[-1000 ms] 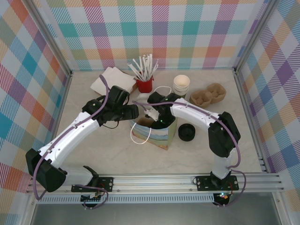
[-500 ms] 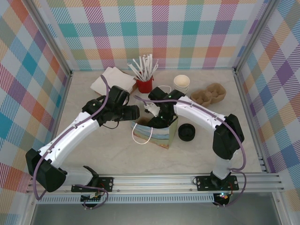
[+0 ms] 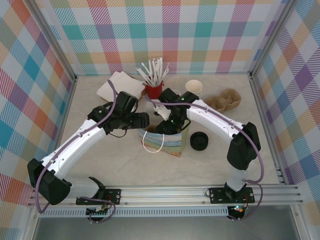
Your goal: Pack the takeout coffee
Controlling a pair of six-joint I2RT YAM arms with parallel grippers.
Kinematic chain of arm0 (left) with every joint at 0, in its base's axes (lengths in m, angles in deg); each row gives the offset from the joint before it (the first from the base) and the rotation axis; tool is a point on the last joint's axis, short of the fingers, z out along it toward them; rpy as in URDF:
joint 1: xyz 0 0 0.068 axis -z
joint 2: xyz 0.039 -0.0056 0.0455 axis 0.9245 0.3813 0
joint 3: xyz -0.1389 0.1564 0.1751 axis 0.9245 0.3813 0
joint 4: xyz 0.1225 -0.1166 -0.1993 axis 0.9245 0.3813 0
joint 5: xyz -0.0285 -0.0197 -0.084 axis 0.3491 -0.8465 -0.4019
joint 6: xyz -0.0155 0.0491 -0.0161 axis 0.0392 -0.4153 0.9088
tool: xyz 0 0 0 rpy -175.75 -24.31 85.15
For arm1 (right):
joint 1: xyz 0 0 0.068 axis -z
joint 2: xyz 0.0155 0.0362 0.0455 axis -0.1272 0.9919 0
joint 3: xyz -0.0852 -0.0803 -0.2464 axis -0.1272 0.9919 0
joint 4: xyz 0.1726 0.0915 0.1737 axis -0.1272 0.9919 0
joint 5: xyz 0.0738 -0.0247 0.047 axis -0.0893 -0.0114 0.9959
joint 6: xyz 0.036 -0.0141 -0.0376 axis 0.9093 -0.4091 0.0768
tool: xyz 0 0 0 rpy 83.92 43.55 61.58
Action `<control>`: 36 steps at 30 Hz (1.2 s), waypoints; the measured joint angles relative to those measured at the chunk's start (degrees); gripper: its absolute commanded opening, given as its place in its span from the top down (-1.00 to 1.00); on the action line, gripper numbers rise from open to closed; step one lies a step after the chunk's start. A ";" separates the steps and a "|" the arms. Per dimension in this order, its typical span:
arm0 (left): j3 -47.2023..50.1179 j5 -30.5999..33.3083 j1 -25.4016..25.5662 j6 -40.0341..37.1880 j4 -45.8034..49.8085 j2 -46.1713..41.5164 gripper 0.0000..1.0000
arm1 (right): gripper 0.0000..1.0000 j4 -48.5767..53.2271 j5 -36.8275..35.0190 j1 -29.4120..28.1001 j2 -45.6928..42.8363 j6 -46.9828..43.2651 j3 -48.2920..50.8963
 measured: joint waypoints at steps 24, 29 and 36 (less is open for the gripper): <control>0.00 0.04 0.00 0.00 0.00 -0.11 -0.60 | -1.00 0.79 -1.03 0.26 -0.22 -0.04 -0.81; 0.00 0.04 0.00 0.00 0.00 -0.11 -0.61 | -1.00 1.22 -1.51 0.26 -0.22 -0.04 -0.92; 0.00 0.04 0.00 0.00 0.00 -0.11 -0.61 | -0.99 1.51 -2.16 0.26 -0.28 -0.07 -1.33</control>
